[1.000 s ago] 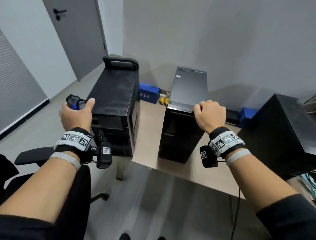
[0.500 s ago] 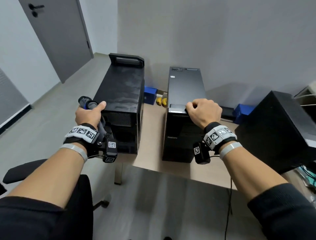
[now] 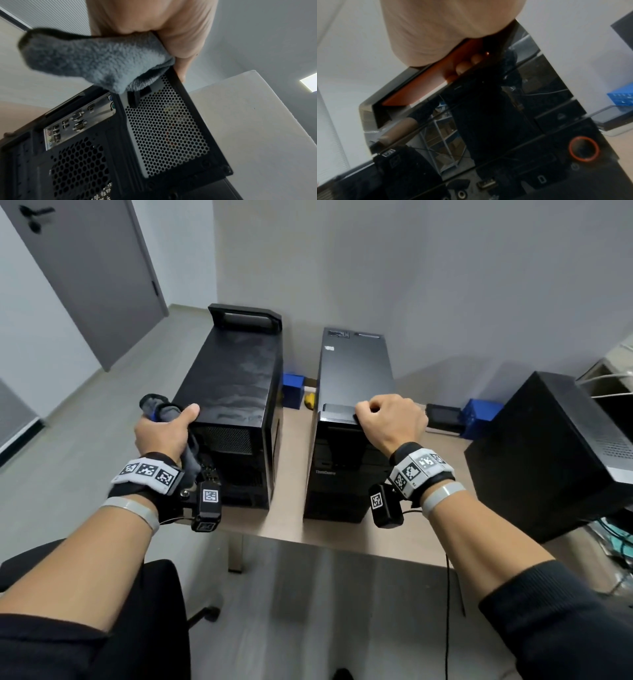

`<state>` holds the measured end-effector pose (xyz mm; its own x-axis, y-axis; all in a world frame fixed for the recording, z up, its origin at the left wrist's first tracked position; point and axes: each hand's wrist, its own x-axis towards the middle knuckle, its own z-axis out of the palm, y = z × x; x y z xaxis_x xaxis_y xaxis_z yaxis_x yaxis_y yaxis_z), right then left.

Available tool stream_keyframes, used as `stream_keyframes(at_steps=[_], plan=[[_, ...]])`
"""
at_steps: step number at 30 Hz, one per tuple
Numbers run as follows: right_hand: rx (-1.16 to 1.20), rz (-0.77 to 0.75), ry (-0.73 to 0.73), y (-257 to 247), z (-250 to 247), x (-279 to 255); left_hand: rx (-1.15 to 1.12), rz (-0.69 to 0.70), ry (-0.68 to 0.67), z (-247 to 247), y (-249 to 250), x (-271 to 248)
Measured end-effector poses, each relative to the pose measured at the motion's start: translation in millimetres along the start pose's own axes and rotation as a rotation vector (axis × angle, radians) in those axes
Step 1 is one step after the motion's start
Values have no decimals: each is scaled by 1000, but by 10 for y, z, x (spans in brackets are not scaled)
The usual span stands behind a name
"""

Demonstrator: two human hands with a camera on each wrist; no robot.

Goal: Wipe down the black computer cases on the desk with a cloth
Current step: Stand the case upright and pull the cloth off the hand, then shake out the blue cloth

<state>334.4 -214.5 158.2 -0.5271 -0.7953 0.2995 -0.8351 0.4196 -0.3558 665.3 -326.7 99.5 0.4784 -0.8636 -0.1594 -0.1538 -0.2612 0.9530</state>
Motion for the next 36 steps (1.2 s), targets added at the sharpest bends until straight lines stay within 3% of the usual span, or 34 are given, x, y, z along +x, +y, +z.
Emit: stream_keyframes(at_steps=[3,7,9,12,15,18,20,22,24,26,28,32,36], plan=[[-3,-5,0,-45,-10,1,-48,10,42,9,0,-97],[43,-76,-54,40,-67,-49,-283,54,233,39,20,-423],[137,-169,-86,152,-93,-106,-413,109,175,131,37,-699],[328,-276,47,547,-197,-326,-560,132,-95,395,35,-1295],[432,-282,122,952,-346,-636,-561,-17,-485,691,33,-1959],[598,-188,-184,1511,-623,-852,-546,-322,-977,1140,56,-2801],[764,-116,-413,1930,-818,-951,-482,-448,-1132,1474,52,-3383],[830,-1,-573,2329,-941,-1031,-427,-463,-1198,1761,18,-3863],[841,103,-633,2847,-1037,-1050,-369,-455,-1235,2053,-4,-4336],[814,107,-543,3365,-1100,-1060,-283,-406,-1230,2316,-54,-4670],[701,66,-455,3808,-1159,-1062,-168,-300,-1128,2544,-171,-4852],[526,-12,-468,4292,-1177,-1033,46,-86,-996,2744,-434,-4956],[326,35,-419,4487,-1115,-991,150,19,-933,2677,-510,-4848]])
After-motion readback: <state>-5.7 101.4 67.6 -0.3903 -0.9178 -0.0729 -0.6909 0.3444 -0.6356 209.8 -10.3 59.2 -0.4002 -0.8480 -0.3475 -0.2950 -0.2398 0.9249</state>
